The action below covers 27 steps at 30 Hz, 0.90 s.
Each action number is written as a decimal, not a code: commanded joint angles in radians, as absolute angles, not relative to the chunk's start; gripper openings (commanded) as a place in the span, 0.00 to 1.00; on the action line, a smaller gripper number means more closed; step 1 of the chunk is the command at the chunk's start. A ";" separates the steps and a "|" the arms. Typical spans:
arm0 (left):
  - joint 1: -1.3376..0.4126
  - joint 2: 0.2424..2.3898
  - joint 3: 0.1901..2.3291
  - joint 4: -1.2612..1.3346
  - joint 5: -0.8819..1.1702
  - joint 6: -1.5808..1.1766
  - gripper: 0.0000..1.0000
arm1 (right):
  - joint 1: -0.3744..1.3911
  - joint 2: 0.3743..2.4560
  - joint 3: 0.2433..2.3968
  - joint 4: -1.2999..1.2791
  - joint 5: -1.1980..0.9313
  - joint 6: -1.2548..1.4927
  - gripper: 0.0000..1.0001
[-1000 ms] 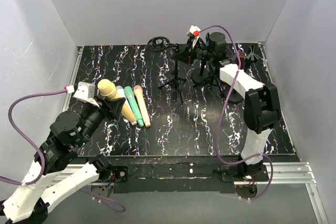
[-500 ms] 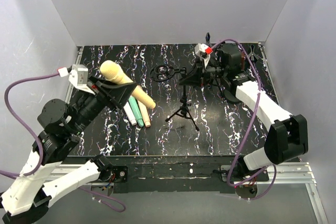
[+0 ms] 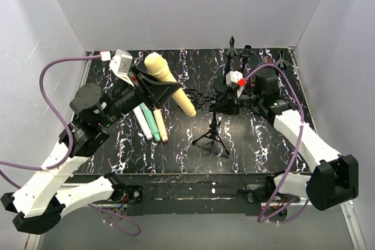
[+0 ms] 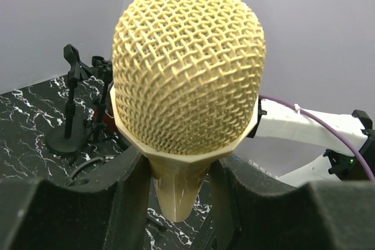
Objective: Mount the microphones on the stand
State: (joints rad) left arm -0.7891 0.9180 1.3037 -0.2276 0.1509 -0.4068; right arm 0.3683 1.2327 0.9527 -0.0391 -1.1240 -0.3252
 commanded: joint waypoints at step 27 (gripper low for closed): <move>-0.787 1.086 1.442 -0.255 0.115 -0.318 0.00 | 0.256 0.945 0.775 -0.327 -1.005 -0.347 0.75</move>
State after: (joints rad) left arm -0.7891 1.0912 1.3922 -0.2405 0.1570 -0.3641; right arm 0.2745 0.9798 0.7891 -0.2962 -1.0180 -0.3573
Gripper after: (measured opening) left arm 0.361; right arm 0.743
